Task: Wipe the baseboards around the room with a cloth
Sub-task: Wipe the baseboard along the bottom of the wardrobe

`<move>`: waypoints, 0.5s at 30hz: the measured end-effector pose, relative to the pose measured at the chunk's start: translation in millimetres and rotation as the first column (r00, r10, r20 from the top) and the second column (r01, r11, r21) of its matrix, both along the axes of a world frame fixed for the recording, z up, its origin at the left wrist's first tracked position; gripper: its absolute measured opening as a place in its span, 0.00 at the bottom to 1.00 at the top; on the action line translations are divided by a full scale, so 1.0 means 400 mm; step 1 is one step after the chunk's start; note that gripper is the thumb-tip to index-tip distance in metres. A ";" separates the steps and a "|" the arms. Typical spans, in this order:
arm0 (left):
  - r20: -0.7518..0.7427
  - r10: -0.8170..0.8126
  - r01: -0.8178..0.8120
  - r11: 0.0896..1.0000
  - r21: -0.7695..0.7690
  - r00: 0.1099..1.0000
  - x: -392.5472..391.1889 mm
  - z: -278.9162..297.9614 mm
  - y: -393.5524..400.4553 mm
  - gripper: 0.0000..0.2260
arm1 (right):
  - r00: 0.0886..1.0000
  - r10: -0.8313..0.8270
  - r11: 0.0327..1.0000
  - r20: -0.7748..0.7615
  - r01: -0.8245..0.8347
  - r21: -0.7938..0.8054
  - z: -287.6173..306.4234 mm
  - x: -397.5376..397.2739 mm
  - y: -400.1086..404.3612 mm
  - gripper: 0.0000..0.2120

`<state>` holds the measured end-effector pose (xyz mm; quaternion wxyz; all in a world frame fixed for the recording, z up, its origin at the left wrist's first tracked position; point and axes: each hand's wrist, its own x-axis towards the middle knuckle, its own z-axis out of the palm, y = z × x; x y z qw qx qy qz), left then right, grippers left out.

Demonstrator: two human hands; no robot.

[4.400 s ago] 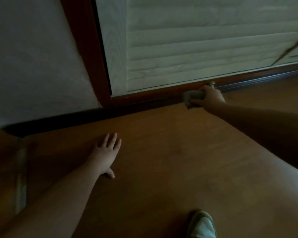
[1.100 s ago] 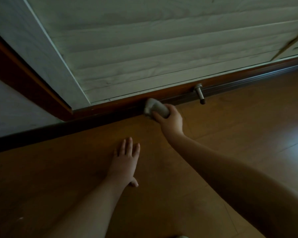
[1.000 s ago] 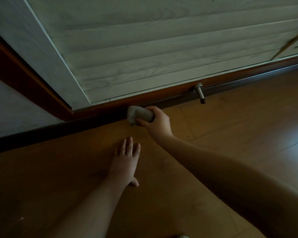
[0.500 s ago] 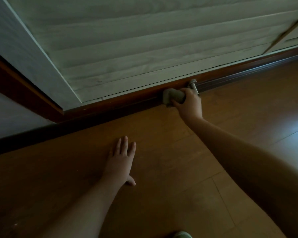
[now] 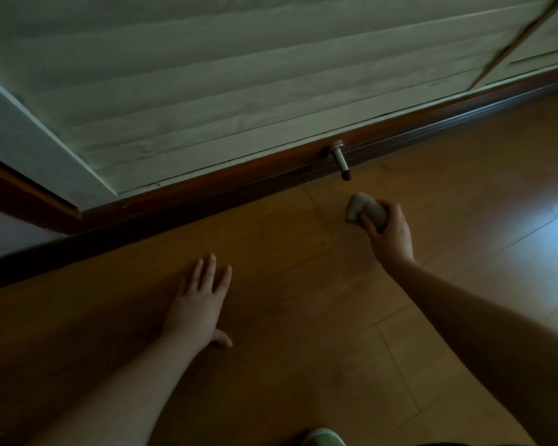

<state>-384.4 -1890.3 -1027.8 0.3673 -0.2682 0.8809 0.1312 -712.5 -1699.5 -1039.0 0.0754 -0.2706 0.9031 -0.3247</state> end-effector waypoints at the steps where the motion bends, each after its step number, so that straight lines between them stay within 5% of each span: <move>1: 0.003 -0.002 0.002 1.000 -0.005 1.000 0.001 0.002 0.001 0.62 | 0.999 -0.038 0.999 0.017 0.038 0.004 -0.004 -0.027 0.021 0.24; 6: 0.038 -0.023 0.024 0.999 -0.029 0.999 0.000 0.007 0.004 0.63 | 1.000 0.000 0.980 -0.001 0.000 0.199 -0.066 -0.094 0.143 0.29; 15: 0.149 -0.031 0.031 1.000 -0.003 0.988 -0.033 0.040 0.012 0.62 | 0.996 0.061 0.984 -0.066 -0.049 0.174 -0.107 -0.095 0.167 0.30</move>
